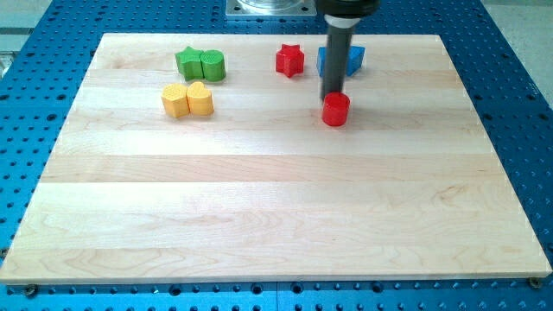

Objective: Slide the red star to the bottom left of the red circle

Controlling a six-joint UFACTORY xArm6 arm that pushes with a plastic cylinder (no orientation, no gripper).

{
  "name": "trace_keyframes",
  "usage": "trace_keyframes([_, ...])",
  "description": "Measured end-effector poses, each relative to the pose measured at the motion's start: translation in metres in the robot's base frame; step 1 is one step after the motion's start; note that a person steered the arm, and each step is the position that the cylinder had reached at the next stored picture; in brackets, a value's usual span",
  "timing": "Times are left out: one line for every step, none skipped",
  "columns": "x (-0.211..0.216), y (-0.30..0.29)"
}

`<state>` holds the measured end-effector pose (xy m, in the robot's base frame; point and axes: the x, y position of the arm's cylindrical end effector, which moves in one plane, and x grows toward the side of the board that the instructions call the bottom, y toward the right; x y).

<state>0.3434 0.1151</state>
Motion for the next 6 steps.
trace_keyframes([-0.052, 0.133])
trace_keyframes([-0.144, 0.173])
trace_keyframes([-0.152, 0.139])
trace_keyframes([-0.152, -0.007])
trace_keyframes([-0.150, -0.118])
trace_keyframes([-0.128, -0.122])
